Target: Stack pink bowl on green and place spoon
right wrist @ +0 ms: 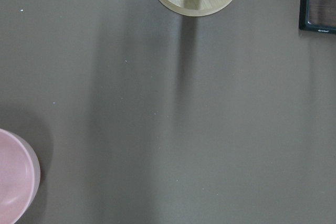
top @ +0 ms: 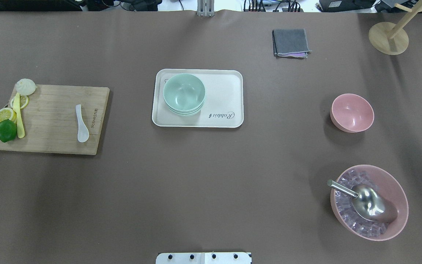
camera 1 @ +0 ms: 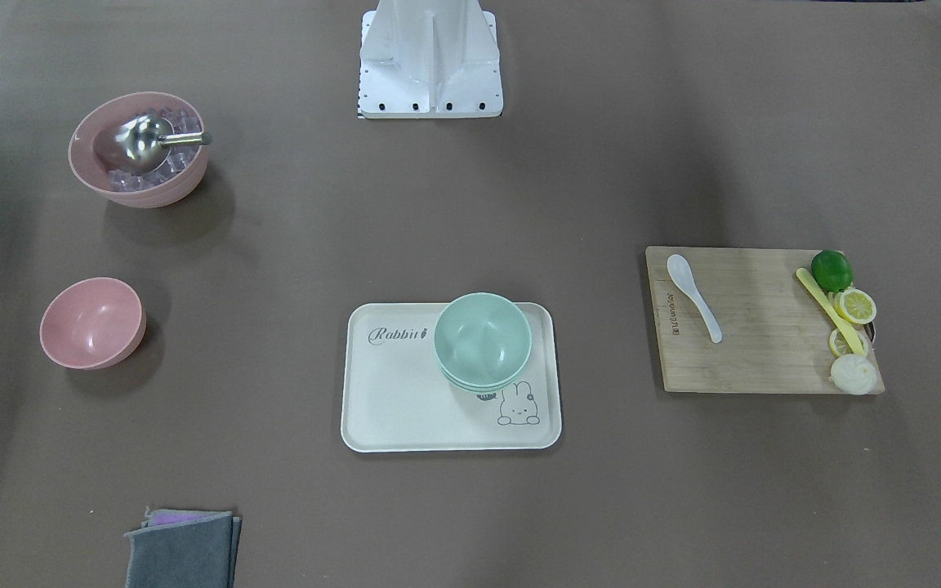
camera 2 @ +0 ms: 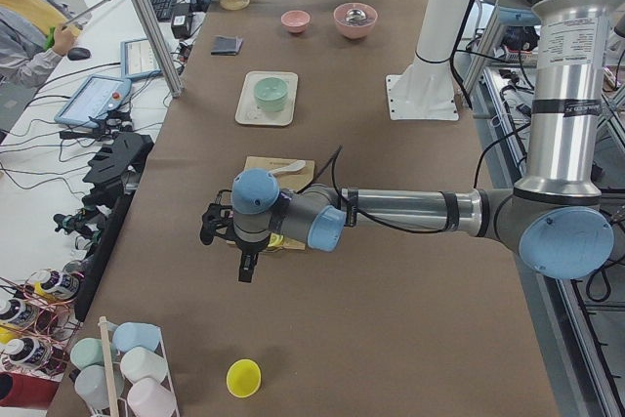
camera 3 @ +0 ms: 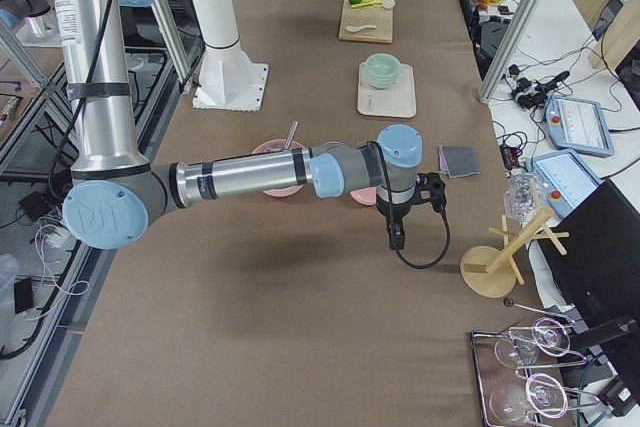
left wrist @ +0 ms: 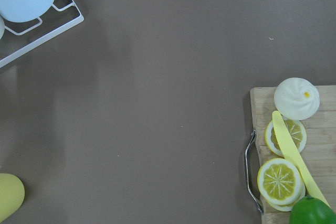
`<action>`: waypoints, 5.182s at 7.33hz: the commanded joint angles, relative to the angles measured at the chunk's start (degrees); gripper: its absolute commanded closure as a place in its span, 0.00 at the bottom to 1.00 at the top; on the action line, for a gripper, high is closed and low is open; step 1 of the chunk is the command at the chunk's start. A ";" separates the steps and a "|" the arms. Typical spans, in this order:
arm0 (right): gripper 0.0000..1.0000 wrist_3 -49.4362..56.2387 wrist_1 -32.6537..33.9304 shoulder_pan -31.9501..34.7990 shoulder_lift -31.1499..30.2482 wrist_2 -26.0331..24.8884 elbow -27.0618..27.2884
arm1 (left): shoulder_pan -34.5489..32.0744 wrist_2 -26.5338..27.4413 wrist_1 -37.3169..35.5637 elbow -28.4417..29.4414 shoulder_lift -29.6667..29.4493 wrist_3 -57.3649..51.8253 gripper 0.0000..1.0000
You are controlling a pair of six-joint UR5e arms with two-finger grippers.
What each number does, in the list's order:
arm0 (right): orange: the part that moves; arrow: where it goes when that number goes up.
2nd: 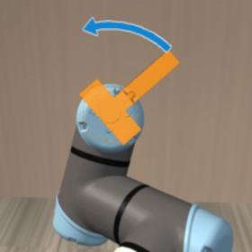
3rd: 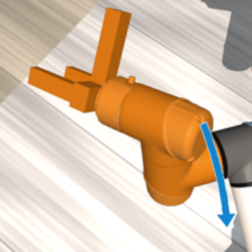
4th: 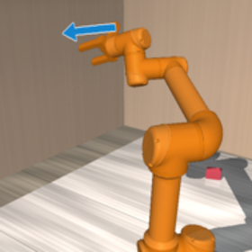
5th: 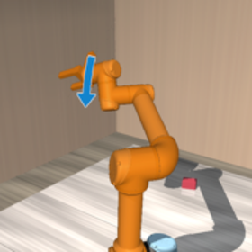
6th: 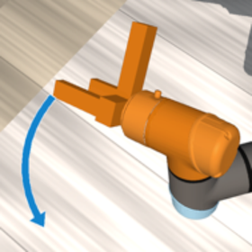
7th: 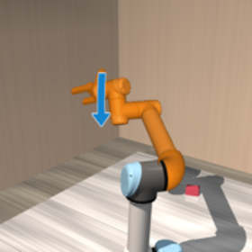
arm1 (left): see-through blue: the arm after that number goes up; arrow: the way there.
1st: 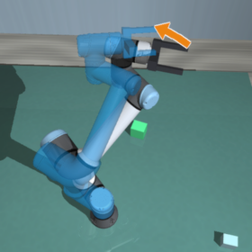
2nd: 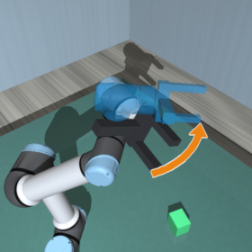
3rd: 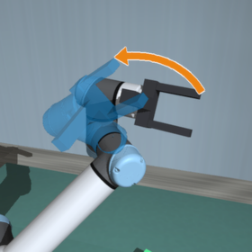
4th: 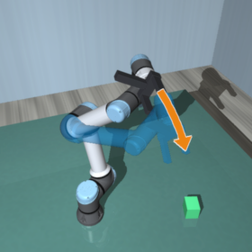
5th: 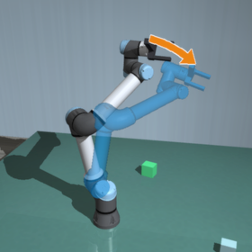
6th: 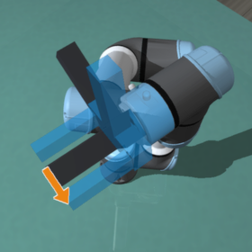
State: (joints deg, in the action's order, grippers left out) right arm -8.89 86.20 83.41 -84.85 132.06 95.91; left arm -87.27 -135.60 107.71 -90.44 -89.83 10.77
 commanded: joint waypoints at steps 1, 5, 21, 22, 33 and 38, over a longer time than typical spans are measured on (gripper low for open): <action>0.00 0.01 0.37 0.00 0.13 0.12 0.24 | 0.00 -0.01 -0.04 -0.35 0.35 -0.31 0.02; 0.00 0.01 -0.95 -0.35 0.13 -0.05 -0.11 | 0.08 0.42 0.40 -0.53 0.44 0.04 0.02; 0.00 -1.56 -14.40 -11.39 -1.38 -0.23 -2.12 | 4.74 0.43 5.41 3.16 -0.79 0.13 0.02; 0.00 -6.01 -14.40 -13.16 -0.41 -0.14 -2.65 | 4.92 0.52 4.89 3.34 -0.79 0.22 0.02; 0.49 -12.73 -14.48 -22.85 5.93 -0.40 -10.39 | 5.53 -0.01 5.50 6.51 -4.48 7.69 0.02; 1.00 -13.17 -14.48 -22.85 6.18 0.04 -8.91 | 6.58 -0.10 5.50 5.98 -6.84 16.69 0.02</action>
State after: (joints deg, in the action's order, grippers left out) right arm -21.85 71.76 60.59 -79.36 132.04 86.11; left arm -81.50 -135.67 113.12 -84.26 -95.33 23.05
